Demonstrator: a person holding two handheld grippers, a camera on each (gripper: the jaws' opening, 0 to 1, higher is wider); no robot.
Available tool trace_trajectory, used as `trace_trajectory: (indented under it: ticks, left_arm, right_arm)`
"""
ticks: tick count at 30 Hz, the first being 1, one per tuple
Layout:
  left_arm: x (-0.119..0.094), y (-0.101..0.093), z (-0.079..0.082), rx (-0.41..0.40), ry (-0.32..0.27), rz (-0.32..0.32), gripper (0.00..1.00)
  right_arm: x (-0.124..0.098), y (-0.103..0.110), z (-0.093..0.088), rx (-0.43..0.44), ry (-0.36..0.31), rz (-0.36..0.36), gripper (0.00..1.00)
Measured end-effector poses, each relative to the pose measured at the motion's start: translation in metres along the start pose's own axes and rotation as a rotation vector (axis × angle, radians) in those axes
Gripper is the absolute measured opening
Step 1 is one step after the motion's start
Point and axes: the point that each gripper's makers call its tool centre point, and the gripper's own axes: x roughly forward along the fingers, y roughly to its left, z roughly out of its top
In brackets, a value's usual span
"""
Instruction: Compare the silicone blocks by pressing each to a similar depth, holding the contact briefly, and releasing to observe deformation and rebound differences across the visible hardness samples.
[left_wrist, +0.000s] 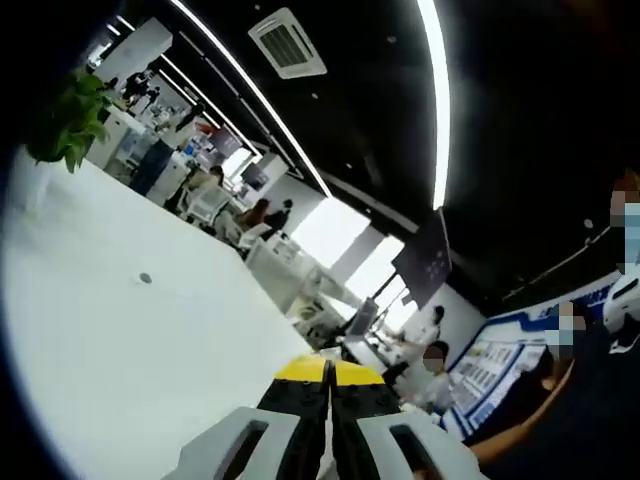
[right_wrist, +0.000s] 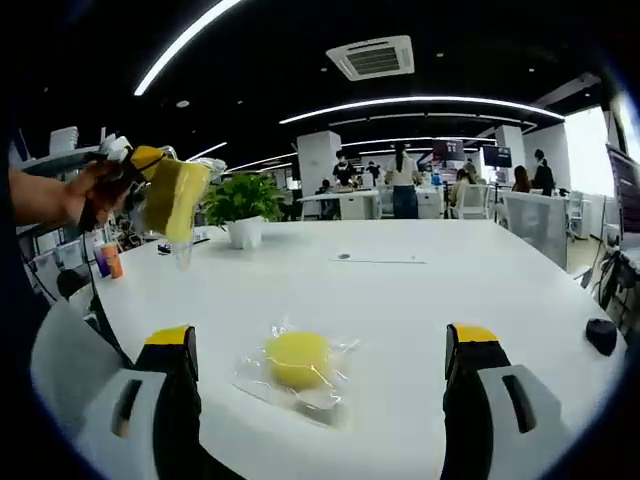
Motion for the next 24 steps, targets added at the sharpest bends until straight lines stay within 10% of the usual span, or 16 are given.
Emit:
trace_trajectory:
  ticks: [24]
  left_arm:
    - [0.006,0.024,-0.006,-0.098,-0.018,0.017,0.0]
  right_arm:
    - [0.005,-0.003,-0.02,0.001,0.051,-0.002,0.97]
